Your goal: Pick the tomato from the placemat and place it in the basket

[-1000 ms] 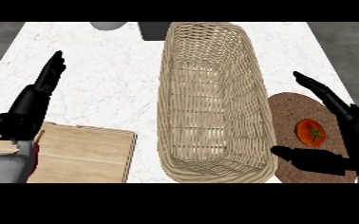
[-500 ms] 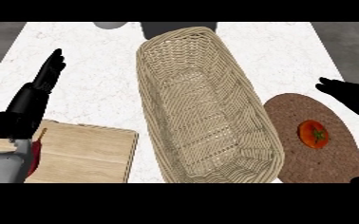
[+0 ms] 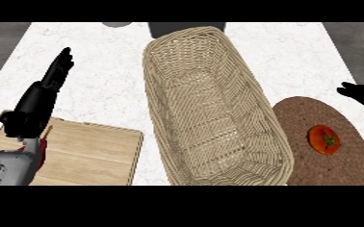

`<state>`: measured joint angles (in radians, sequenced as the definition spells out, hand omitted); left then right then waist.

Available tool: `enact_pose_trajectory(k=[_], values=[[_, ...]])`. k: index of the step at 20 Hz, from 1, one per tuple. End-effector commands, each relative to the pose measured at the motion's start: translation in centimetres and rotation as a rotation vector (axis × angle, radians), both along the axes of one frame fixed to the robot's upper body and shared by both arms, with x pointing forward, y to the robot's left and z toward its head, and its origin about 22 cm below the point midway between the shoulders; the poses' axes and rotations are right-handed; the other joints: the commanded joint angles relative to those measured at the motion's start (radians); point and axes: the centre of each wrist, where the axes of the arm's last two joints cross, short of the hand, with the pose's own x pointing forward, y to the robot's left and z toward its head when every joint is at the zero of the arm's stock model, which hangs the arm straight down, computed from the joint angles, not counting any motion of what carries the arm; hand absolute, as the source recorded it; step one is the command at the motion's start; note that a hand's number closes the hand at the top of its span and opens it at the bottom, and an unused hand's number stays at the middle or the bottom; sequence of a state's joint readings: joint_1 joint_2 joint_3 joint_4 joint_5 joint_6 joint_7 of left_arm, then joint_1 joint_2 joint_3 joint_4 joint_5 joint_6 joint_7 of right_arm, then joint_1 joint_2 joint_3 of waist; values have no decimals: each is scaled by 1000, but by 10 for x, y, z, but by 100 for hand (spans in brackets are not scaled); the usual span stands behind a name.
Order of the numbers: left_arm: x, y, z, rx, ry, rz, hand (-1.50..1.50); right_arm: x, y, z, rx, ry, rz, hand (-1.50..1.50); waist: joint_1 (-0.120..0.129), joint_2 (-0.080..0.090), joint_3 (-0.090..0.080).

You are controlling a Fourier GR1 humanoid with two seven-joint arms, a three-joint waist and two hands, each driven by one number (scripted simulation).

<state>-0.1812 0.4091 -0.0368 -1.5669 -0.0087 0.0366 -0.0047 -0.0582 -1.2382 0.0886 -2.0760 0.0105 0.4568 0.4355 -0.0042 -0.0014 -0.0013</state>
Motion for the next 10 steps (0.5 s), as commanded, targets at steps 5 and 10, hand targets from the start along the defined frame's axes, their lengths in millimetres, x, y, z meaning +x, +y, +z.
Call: enact_pose_trajectory(k=[5,10], values=[[1,1,-6,-4,18,-19,0,17,1,-31,-54,37,-10,-150,14,3,1],[0,-11,7,7,14,-6,0,29,-12,-59,-108,102,-18,-150,12,1,2]])
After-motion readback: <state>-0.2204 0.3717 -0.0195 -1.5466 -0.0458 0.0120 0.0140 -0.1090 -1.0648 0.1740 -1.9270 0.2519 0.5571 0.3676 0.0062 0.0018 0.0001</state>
